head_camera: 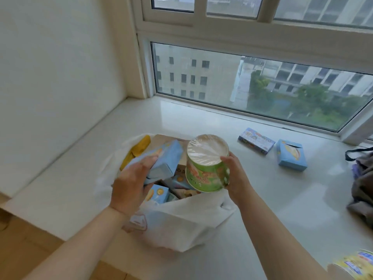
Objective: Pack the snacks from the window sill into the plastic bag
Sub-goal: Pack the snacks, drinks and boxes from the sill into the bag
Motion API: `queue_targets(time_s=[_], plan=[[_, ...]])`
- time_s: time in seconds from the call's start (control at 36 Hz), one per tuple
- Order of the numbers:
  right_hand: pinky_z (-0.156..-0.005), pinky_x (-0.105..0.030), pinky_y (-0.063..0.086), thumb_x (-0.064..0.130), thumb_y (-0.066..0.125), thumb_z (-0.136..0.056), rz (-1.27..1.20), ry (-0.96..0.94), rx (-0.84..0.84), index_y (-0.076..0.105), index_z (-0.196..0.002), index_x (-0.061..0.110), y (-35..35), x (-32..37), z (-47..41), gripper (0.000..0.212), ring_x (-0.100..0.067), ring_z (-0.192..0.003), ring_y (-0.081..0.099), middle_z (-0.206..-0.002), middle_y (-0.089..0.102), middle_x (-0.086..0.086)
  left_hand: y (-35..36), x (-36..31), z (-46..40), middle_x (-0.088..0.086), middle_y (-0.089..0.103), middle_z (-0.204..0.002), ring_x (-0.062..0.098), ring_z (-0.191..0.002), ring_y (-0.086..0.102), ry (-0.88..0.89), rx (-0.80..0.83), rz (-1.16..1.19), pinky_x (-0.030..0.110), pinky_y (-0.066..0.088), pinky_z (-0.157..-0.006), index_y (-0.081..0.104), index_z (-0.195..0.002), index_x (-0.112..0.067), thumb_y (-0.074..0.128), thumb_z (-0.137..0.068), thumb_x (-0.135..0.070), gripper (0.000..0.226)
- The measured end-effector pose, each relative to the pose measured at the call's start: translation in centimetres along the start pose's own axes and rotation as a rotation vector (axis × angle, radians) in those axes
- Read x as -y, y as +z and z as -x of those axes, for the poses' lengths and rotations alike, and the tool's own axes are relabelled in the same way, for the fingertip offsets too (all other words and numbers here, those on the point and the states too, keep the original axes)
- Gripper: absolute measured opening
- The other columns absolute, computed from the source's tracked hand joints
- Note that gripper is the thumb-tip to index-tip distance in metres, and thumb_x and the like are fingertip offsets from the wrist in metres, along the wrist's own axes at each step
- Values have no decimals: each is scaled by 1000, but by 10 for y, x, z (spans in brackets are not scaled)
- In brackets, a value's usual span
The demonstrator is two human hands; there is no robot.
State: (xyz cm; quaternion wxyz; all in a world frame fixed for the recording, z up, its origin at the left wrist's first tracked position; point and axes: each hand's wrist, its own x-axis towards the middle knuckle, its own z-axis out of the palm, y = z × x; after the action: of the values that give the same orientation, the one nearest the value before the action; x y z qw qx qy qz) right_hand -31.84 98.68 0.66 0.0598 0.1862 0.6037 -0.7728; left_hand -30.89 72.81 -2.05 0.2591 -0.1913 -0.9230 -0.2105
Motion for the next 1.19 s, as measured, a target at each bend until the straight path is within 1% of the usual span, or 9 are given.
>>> queue_targets(time_s=[0.08, 0.22, 0.36, 0.69, 0.81, 0.94, 1.0, 1.08, 1.19], plan=[[-67, -29, 47, 33, 52, -87, -65, 47, -118, 57, -85, 27, 8, -4, -6, 8, -15, -78, 60, -85, 63, 3, 15, 24, 38, 4, 71, -106, 26, -85, 71, 68, 149, -83, 36, 57, -66, 48, -122, -27, 68, -74, -23, 53], [-92, -47, 50, 51, 57, -64, -31, 49, -222, 55, -111, 26, 19, -9, -18, 53, -26, -98, 63, -108, 64, -4, 39, 52, 43, -6, 65, -122, 21, -104, 67, 62, 495, -233, 51, 54, -75, 46, -122, -32, 92, -45, -20, 90], [-93, -51, 50, 57, 58, -57, 53, -9, -292, 50, -123, 28, 32, -15, -24, 73, -28, -110, 57, -132, 49, -7, 51, 56, -2, -9, 34, -149, 19, -134, 35, -15, 719, -220, 49, 29, -105, 28, -144, -36, 58, -84, -52, 68], [-97, -55, 46, 56, 50, -47, 105, -36, -204, 44, -125, 37, 50, -38, -17, 80, -25, -121, 44, -134, 39, -4, 60, 63, -5, -7, -5, -159, 20, -147, -7, -106, 1039, -182, 58, 0, -114, 3, -149, -39, 18, -90, -69, 68], [-95, -52, 48, 52, 52, -48, 65, -28, -181, 53, -106, 41, 48, -35, -15, 58, -27, -117, 49, -129, 47, -5, 38, 46, 1, -13, 31, -150, 14, -144, 11, 228, 872, -123, 45, 5, -117, 36, -141, -38, -16, -57, -88, 111], [-64, -34, 48, 29, 47, -60, 58, 30, -73, 46, -121, 30, 44, -30, -13, 61, -26, -106, 52, -109, 52, 1, 38, 27, 25, -12, 59, -114, 16, -115, 49, 529, 730, -92, 30, 27, -105, 68, -96, -34, 50, -77, -59, 36], [-63, -34, 44, 28, 48, -59, 106, 57, -16, 49, -120, 30, 42, -28, -13, 61, -27, -109, 49, -106, 52, 3, 35, 24, 33, -15, 63, -83, 10, -80, 62, 522, 569, 10, 21, 39, -78, 60, -77, -33, 49, -79, -38, 12], [-66, -34, 42, 26, 49, -58, 207, 86, 62, 54, -113, 32, 37, -25, -11, 55, -25, -109, 46, -103, 52, 5, 24, 15, 35, -12, 60, -63, 12, -48, 56, 466, 396, 151, 18, 37, -41, 42, -84, -27, 40, -84, -29, 3], [-80, -41, 48, 35, 51, -61, 327, 151, 128, 57, -100, 33, 26, -19, -5, 40, -31, -105, 54, -114, 53, -3, 10, 8, 34, -6, 60, -60, 14, -41, 53, 542, 255, 226, 22, 37, -33, 44, -86, -21, 45, -88, -21, 2]])
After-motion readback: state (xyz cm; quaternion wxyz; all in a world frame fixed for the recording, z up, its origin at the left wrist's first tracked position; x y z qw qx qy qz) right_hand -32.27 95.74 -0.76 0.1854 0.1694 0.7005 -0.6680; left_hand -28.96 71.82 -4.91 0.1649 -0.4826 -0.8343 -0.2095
